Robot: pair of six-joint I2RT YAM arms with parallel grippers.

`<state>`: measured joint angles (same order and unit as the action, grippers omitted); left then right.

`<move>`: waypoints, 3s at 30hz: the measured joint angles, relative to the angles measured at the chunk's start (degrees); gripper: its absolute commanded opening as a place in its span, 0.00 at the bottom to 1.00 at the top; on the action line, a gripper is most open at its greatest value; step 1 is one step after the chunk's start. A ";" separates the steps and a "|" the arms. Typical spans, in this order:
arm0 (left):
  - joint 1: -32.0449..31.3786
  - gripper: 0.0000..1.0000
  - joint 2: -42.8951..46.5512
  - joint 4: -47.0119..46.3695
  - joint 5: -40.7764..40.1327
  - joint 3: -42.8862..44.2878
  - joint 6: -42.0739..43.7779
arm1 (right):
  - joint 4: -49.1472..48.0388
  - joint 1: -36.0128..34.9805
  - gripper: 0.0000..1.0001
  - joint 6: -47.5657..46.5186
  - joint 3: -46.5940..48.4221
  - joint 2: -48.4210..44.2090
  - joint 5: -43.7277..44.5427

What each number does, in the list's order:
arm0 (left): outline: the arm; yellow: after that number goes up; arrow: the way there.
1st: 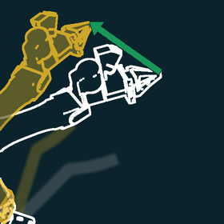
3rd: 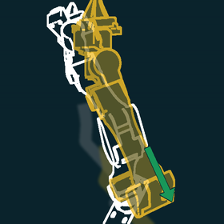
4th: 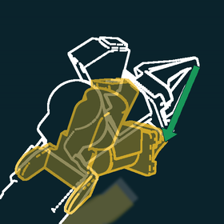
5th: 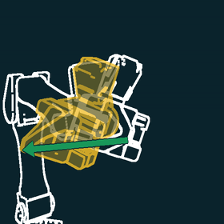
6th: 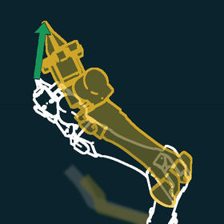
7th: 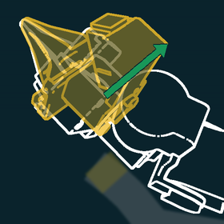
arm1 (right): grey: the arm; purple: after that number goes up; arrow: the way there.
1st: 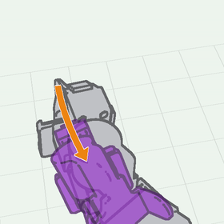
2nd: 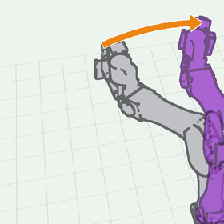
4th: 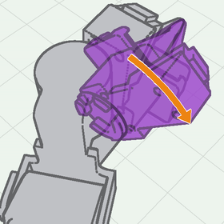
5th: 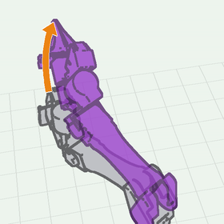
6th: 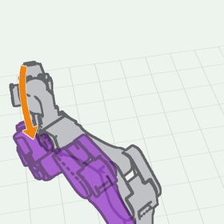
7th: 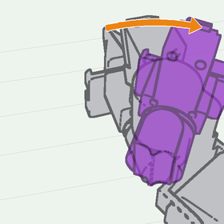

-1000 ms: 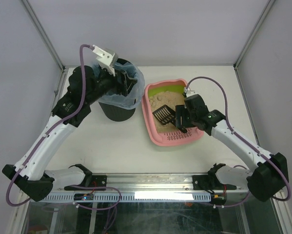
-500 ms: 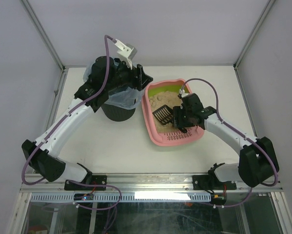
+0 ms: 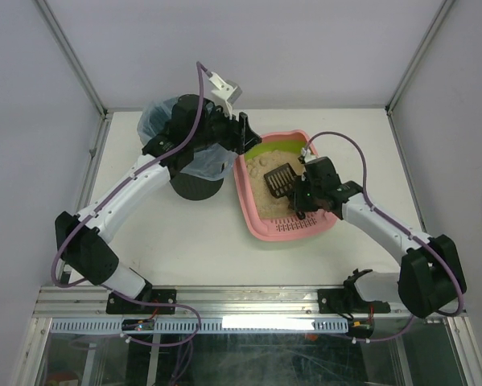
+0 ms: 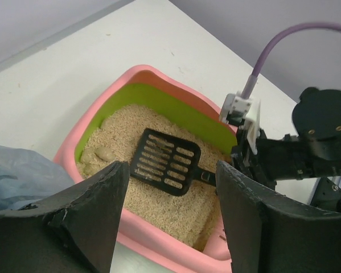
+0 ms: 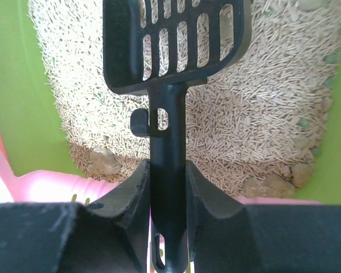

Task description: Clean the litter box

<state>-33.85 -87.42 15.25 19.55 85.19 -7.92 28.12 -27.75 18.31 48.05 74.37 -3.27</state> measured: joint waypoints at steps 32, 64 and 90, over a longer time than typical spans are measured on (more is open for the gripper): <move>-13.55 0.65 -2.56 -8.15 3.65 -16.28 18.49 | 7.56 2.38 0.14 3.58 1.60 -12.90 -11.02; -18.29 0.00 -12.83 -7.91 -12.07 -12.35 13.57 | 5.79 2.75 0.72 9.49 1.11 -24.81 -4.39; -20.61 0.00 -12.76 -15.52 -20.92 -15.26 -3.61 | -15.21 2.75 0.50 35.93 -13.33 -32.04 9.31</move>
<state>-54.46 -100.18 -0.27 -1.37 69.93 -11.53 12.91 -24.99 54.24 34.72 42.33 6.04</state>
